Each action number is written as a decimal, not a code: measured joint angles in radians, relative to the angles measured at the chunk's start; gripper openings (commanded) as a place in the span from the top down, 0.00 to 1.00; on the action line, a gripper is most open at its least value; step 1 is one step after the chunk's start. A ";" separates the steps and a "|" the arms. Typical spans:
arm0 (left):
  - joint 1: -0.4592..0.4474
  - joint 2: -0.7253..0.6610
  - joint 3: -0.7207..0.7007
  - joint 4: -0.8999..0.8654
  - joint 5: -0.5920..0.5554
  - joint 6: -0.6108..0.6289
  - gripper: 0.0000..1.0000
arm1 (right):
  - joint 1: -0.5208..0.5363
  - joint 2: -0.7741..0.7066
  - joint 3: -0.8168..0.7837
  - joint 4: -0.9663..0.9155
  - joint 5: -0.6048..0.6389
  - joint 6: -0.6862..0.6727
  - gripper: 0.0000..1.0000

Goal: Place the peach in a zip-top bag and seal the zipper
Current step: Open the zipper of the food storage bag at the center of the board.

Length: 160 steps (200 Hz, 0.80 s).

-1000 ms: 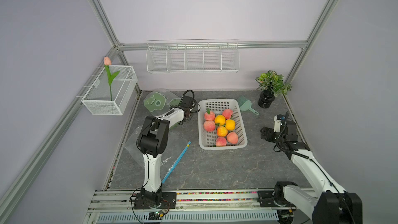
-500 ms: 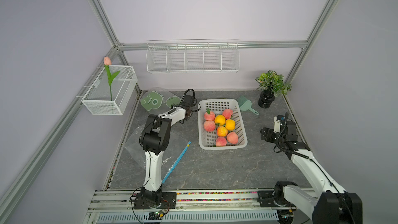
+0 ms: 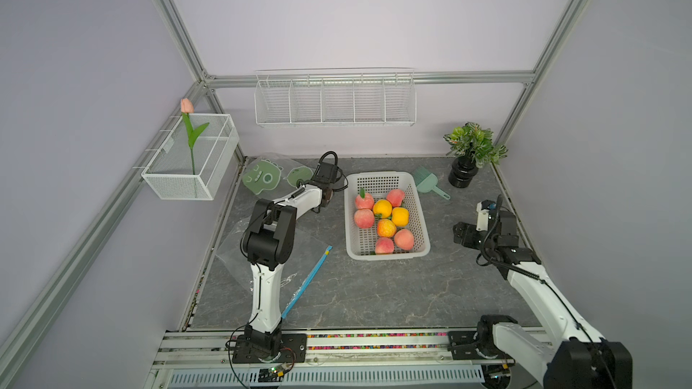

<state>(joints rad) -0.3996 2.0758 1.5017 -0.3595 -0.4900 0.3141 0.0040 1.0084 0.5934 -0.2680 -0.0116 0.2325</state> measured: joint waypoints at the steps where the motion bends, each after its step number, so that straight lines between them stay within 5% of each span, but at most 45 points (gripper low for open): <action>1: 0.000 -0.003 -0.001 -0.001 0.000 -0.002 1.00 | 0.000 0.000 0.000 0.000 -0.001 0.000 0.11; 78: 0.000 -0.289 -0.069 -0.119 0.051 -0.166 1.00 | 0.085 -0.040 0.071 -0.012 -0.124 0.021 0.11; 160: 0.000 -0.463 -0.169 -0.218 0.251 -0.340 1.00 | 0.381 0.056 0.180 0.093 -0.259 0.154 0.09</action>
<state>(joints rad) -0.4000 1.6123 1.3323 -0.5777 -0.2386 -0.0261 0.3847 1.0641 0.7731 -0.1745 -0.2710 0.3870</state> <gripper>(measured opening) 0.046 0.897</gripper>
